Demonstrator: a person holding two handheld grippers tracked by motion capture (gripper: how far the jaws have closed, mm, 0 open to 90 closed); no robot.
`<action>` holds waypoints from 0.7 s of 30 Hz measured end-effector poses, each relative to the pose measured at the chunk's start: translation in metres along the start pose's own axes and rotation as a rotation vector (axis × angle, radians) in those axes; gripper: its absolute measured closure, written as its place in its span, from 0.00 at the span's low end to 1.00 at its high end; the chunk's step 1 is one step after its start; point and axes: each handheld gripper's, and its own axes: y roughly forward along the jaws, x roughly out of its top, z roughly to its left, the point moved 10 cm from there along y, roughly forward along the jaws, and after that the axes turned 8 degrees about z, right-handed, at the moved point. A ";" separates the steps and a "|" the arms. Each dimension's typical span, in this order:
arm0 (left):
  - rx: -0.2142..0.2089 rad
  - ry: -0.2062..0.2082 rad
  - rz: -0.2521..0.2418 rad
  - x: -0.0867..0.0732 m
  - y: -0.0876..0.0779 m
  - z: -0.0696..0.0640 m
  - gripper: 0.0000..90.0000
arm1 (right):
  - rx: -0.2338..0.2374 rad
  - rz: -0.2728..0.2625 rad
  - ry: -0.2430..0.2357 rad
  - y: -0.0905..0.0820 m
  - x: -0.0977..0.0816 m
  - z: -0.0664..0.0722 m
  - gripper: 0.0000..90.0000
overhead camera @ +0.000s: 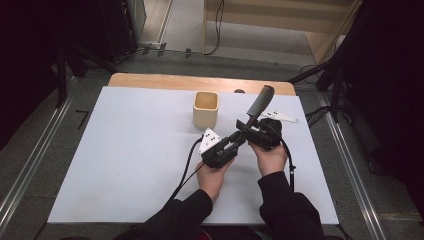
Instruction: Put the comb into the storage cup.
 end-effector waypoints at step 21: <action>-0.002 0.004 0.022 -0.004 0.001 0.001 0.81 | 0.057 0.057 0.112 -0.001 -0.001 -0.001 0.64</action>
